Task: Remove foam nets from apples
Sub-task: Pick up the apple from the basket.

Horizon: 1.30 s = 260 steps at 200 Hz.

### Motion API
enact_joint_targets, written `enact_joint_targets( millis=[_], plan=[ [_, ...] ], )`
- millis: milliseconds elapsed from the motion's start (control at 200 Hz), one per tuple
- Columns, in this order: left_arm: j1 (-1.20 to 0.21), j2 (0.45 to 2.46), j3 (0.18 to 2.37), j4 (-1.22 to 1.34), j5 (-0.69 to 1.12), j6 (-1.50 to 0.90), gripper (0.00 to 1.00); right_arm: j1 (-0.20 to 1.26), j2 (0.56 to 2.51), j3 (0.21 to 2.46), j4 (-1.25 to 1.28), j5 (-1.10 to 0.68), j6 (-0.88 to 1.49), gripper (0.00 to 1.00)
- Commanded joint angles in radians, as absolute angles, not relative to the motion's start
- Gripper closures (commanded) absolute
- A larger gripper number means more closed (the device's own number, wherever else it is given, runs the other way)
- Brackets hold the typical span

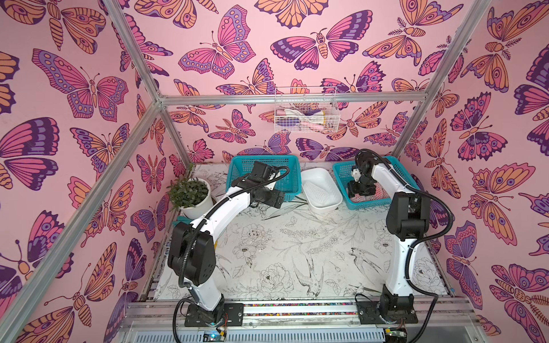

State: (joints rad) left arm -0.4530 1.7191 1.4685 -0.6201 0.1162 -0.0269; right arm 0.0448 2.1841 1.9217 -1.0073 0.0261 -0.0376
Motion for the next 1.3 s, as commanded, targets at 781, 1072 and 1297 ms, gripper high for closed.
enact_joint_targets(
  millis=[781, 1072, 1297],
  plan=[
    [-0.579, 1.64, 1.384, -0.51, 0.17, 0.057, 0.07, 0.059, 1.882, 1.797, -0.96, -0.082, 0.041, 0.42],
    [-0.6, 1.663, 1.459, -0.512, 0.305, -0.001, 0.08, 0.063, 1.649, 1.488, -0.74, -0.236, 0.007, 0.44],
    [-0.6, 1.713, 1.547, -0.585, 0.395, -0.066, 0.11, 0.1, 1.443, 1.22, -0.511, -0.352, -0.021, 0.46]
  ],
)
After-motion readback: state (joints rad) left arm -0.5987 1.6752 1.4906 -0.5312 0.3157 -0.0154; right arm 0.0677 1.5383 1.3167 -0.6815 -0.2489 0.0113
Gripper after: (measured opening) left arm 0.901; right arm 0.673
